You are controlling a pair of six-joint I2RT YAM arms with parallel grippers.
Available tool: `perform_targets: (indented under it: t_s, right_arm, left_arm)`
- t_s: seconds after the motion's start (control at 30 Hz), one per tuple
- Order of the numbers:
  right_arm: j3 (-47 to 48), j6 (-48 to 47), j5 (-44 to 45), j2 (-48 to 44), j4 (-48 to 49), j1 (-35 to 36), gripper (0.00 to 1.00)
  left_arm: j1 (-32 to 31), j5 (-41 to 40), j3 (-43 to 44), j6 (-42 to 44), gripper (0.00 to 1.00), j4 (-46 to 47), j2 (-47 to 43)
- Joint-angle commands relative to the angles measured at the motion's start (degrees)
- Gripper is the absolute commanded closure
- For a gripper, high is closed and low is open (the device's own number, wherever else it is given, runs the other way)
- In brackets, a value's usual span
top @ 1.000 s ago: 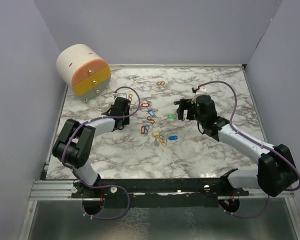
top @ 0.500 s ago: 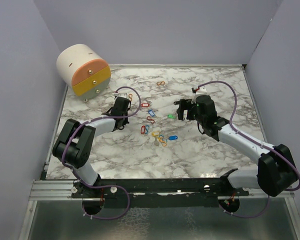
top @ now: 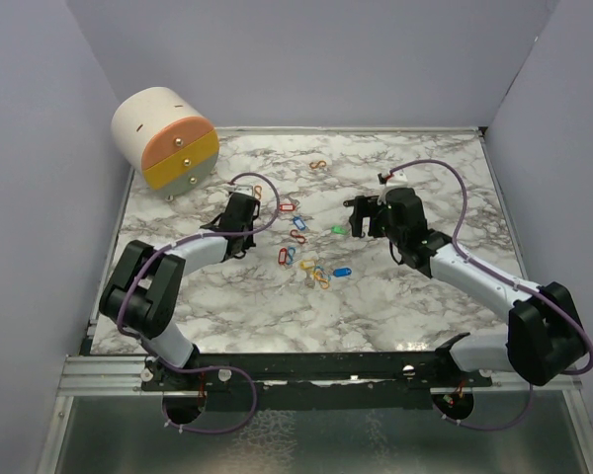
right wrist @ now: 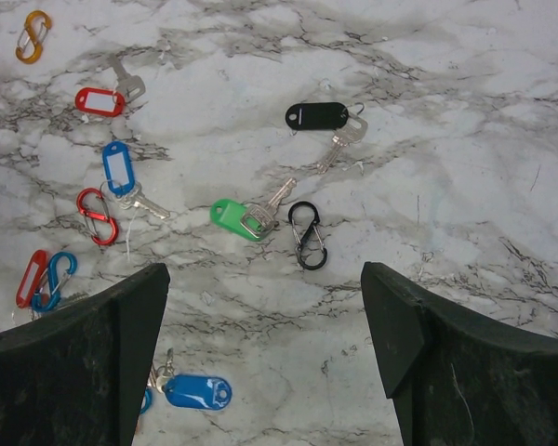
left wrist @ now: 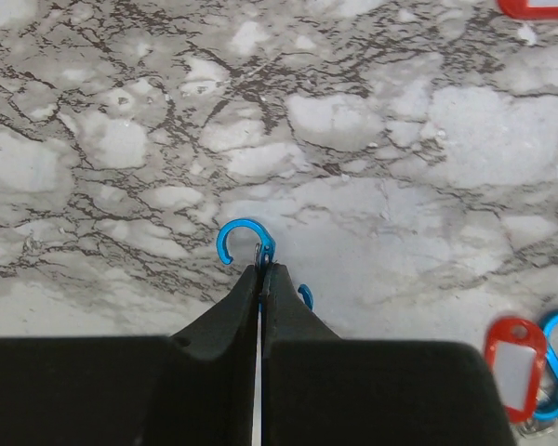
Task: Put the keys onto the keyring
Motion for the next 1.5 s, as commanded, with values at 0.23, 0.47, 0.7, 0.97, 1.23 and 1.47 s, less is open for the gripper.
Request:
perform_targets:
  t_s: [0.23, 0.47, 0.7, 0.97, 1.23, 1.47]
  right_arm:
    - [12.3, 2.6, 3.7, 15.7, -7.4, 0.2, 0.29]
    - [13.8, 4.5, -0.9, 20.5, -6.3, 0.2, 0.52]
    - [14.1, 5.5, -3.9, 23.9, -5.4, 0.2, 0.52]
    - [21.6, 6.3, 3.2, 28.5, -8.5, 0.1, 0.49]
    - [31.9, 6.1, 6.8, 36.2, -11.9, -2.0, 0.49]
    - [34.1, 2.8, -3.1, 37.4, -8.7, -2.5, 0.49]
  left_arm:
    - [-7.0, 2.7, 0.8, 0.1, 1.0, -1.0, -10.2]
    - [-8.9, 2.6, 1.5, 0.1, 1.0, -0.9, -9.3]
    - [-9.3, 2.3, 1.8, 0.4, 1.0, -1.0, -8.6]
    - [-9.6, 1.9, 1.9, 0.5, 1.0, -0.7, -8.4]
    - [-9.6, 1.4, 1.9, 1.0, 1.0, -0.4, -8.1]
    - [-9.6, 0.7, 2.6, 1.2, 1.0, -0.3, -7.6]
